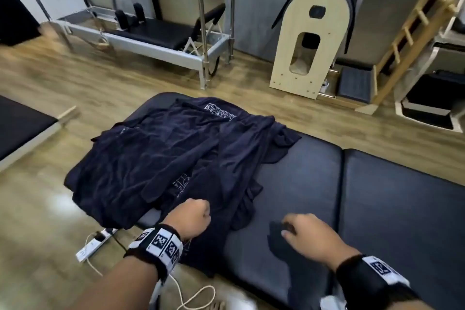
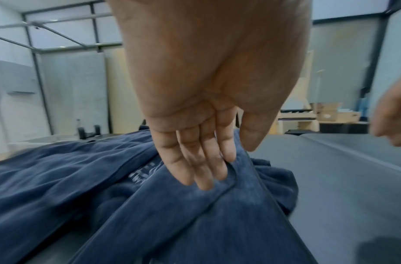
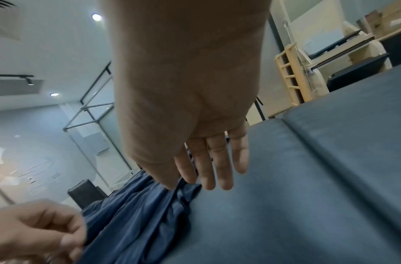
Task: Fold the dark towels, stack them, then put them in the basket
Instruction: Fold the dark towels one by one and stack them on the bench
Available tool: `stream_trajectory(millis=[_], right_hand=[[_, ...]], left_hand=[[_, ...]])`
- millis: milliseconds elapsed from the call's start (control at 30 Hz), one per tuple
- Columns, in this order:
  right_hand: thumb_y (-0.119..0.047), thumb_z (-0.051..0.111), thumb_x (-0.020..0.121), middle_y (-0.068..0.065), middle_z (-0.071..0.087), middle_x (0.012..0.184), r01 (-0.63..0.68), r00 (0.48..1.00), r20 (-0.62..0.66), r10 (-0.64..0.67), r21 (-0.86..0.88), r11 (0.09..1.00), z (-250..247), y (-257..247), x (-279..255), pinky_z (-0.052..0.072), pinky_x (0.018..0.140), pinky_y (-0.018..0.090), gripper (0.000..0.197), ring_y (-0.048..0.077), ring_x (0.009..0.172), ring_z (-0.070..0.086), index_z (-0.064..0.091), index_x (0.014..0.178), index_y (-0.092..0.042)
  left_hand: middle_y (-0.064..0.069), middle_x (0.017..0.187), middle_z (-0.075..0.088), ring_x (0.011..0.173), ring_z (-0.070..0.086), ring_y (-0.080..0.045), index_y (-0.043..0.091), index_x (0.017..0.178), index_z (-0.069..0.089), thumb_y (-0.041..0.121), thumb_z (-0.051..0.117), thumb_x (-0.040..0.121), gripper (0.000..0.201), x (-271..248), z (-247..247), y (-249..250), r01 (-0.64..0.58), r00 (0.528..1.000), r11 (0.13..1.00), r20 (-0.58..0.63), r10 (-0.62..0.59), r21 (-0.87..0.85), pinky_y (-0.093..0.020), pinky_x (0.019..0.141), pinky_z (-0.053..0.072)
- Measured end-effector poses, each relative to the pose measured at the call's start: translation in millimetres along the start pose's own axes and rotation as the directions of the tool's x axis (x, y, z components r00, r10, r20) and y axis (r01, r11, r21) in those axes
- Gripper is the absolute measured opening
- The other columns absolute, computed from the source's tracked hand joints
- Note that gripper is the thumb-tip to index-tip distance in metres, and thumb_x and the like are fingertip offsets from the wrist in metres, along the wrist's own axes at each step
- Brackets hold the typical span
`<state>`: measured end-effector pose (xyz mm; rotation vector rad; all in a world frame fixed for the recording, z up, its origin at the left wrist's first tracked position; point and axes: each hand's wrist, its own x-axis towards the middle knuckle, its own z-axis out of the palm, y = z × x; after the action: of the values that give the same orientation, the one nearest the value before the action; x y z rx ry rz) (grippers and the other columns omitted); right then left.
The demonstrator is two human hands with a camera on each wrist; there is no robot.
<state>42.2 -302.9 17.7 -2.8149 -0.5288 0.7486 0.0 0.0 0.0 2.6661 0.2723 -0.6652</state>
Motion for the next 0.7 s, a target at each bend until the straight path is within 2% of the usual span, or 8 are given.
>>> stream_trajectory(millis=[133,233,300,367,433,567,600,700], right_hand=[[-0.041,0.05,0.089,-0.003,0.072,0.1,-0.051,0.998,-0.029,0.054,0.108,0.993,-8,-32,49,0.055,0.083,0.037,0.028,0.024,0.101,0.065,0.065,0.106,-0.024],[-0.038,0.05,0.089,-0.001,0.072,0.097,-0.117,0.992,-0.023,0.122,0.151,0.982,-7,-48,88,0.055,0.081,0.037,0.02,0.028,0.097,0.066,0.063,0.096,-0.025],[-0.037,0.051,0.09,-0.001,0.072,0.097,-0.147,0.988,-0.027,0.154,0.172,0.974,-7,-54,106,0.056,0.08,0.038,0.019,0.028,0.096,0.066,0.065,0.096,-0.027],[-0.037,0.051,0.092,0.0,0.072,0.098,-0.193,0.979,-0.03,0.202,0.185,0.964,-8,-59,125,0.057,0.081,0.039,0.02,0.028,0.095,0.066,0.066,0.098,-0.026],[-0.037,0.053,0.094,0.003,0.071,0.098,-0.242,0.967,-0.037,0.254,0.196,0.95,-8,-62,142,0.056,0.081,0.039,0.02,0.031,0.095,0.065,0.067,0.095,-0.024],[-0.039,0.054,0.096,0.011,0.069,0.097,-0.339,0.934,-0.044,0.356,0.211,0.917,-7,-67,174,0.051,0.074,0.036,0.028,0.038,0.096,0.065,0.057,0.084,-0.015],[-0.039,0.054,0.097,0.012,0.068,0.101,-0.366,0.923,-0.035,0.382,0.219,0.904,-8,-69,179,0.048,0.072,0.035,0.028,0.038,0.098,0.065,0.054,0.084,-0.015],[-0.04,0.055,0.098,0.013,0.066,0.114,-0.43,0.892,-0.016,0.451,0.275,0.86,-8,-75,197,0.043,0.076,0.035,0.025,0.037,0.109,0.063,0.055,0.092,-0.016]], left_hand=[[-0.003,0.098,0.068,0.092,0.064,-0.028,0.027,0.095,0.055,0.031,0.049,0.086,0.011,55,-19,2,-0.124,0.99,0.991,0.066,0.127,-0.059,-0.039,0.085,0.053],[-0.006,0.112,0.059,0.109,0.058,-0.03,0.029,0.124,0.049,0.028,0.051,0.091,0.033,104,-28,1,-0.206,0.976,0.976,0.064,0.21,-0.064,-0.04,0.095,0.048],[-0.006,0.114,0.05,0.111,0.057,-0.034,0.039,0.135,0.04,0.03,0.051,0.092,0.046,128,-33,2,-0.224,0.973,0.973,0.047,0.227,-0.061,-0.042,0.1,0.046],[-0.008,0.119,0.044,0.107,0.058,-0.037,0.047,0.14,0.034,0.034,0.05,0.093,0.052,150,-37,3,-0.193,0.979,0.976,0.045,0.198,-0.098,-0.043,0.101,0.047],[-0.008,0.124,0.04,0.107,0.059,-0.038,0.048,0.142,0.036,0.037,0.05,0.094,0.051,169,-37,4,-0.153,0.986,0.979,0.051,0.161,-0.134,-0.043,0.102,0.046],[-0.008,0.128,0.047,0.117,0.058,-0.032,0.025,0.138,0.053,0.038,0.055,0.093,0.047,191,-29,6,-0.124,0.99,0.979,0.044,0.132,-0.163,-0.036,0.105,0.044],[-0.008,0.129,0.047,0.116,0.058,-0.031,0.023,0.139,0.053,0.036,0.056,0.093,0.047,191,-26,6,-0.112,0.992,0.98,0.038,0.119,-0.165,-0.035,0.105,0.044],[-0.005,0.132,0.038,0.112,0.058,-0.029,0.031,0.147,0.042,0.032,0.056,0.093,0.056,192,-23,6,-0.111,0.992,0.973,0.037,0.121,-0.2,-0.036,0.105,0.045]])
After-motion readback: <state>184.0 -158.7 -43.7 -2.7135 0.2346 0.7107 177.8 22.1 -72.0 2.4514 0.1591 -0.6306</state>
